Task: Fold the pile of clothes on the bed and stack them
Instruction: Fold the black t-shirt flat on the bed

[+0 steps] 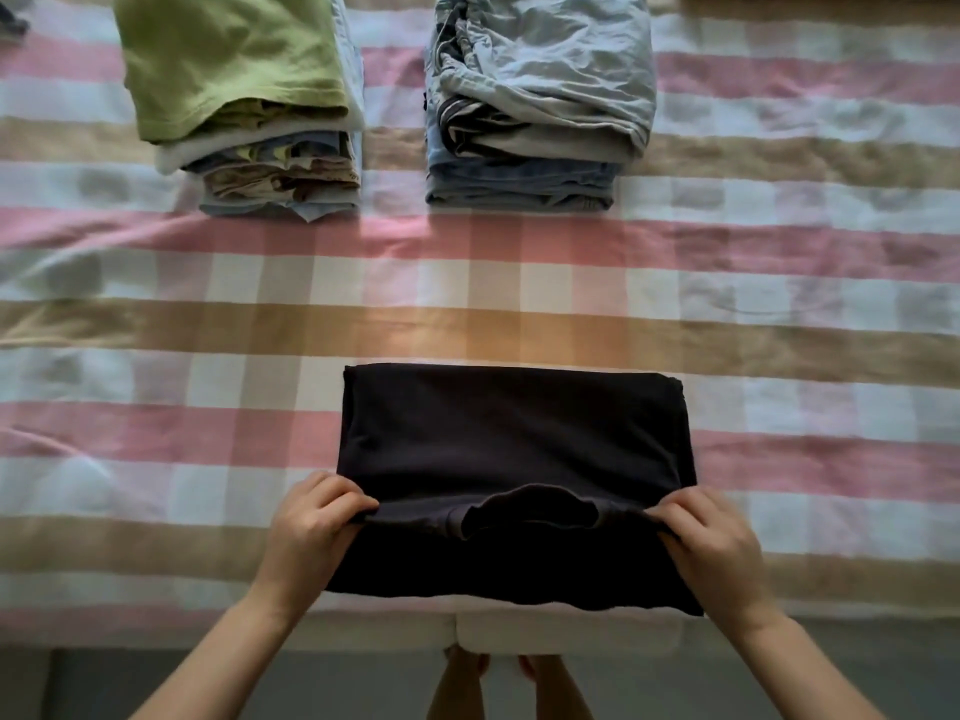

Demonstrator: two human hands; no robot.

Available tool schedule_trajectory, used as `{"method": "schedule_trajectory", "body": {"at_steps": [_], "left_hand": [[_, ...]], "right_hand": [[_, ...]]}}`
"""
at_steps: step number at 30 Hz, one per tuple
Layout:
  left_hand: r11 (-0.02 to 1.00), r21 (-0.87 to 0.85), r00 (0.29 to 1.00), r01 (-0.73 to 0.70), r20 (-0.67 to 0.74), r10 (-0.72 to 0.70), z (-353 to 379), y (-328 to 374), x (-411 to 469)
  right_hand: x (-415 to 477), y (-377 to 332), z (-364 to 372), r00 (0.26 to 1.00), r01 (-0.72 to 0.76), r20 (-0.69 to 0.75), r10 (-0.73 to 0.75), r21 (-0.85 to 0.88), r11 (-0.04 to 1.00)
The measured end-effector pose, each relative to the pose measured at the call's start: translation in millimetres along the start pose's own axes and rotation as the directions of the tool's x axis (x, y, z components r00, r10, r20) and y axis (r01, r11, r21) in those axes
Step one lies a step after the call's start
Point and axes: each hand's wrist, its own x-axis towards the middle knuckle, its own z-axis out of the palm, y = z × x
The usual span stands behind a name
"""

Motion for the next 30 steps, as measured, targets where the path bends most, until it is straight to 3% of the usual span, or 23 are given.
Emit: {"method": "schedule_trajectory", "body": {"at_steps": [5,7,9,11,12,14,19,24,27,30], "left_hand": [[1.0,0.011,0.996,0.019,0.084,-0.019,13.8,-0.4,-13.0],[0.968,-0.111,0.974,0.227,0.023,-0.225,16.3,5.8,-15.8],[0.772,-0.355,0.822,0.527,-0.017,-0.569,19.3,15.6,-13.5],[0.502,-0.543,0.628,0.673,0.061,-0.776,22.7,22.1,-5.3],[0.413,-0.58,0.57,0.702,0.11,-0.814,24.0,21.7,-1.6],[0.334,-0.589,0.516,0.736,0.169,-0.839,25.7,19.3,2.3],[0.301,-0.665,0.492,0.683,0.115,-0.863,28.4,21.2,-3.1],[0.176,-0.769,0.401,0.615,0.113,-0.909,30.0,23.6,-29.0],[0.092,-0.763,0.377,0.639,0.207,-0.903,36.2,23.6,-42.3],[0.165,-0.699,0.418,0.696,0.207,-0.885,36.7,17.4,-36.4]], "right_hand": [[-17.8,-6.8,9.7,0.993,-0.043,0.111,0.043,-0.003,0.999],[-18.9,-13.8,6.4,0.984,-0.17,0.079,0.163,0.094,0.981],[-17.2,-21.4,6.2,0.894,-0.437,0.017,0.447,0.248,0.865],[-11.7,-29.0,10.3,0.697,-0.669,0.058,0.715,0.411,0.62],[-9.0,-31.7,13.4,0.604,-0.741,0.128,0.786,0.453,0.496],[-5.0,-34.9,18.9,0.491,-0.81,0.239,0.838,0.479,0.338],[-7.2,-40.7,19.3,0.411,-0.792,0.28,0.868,0.581,0.188],[-33.7,-49.0,16.1,0.313,-0.751,0.168,0.935,0.646,0.136],[-46.0,-53.3,24.9,0.252,-0.775,0.224,0.941,0.629,0.058],[-42.8,-51.7,30.1,0.265,-0.817,0.227,0.937,0.57,0.093]]}}
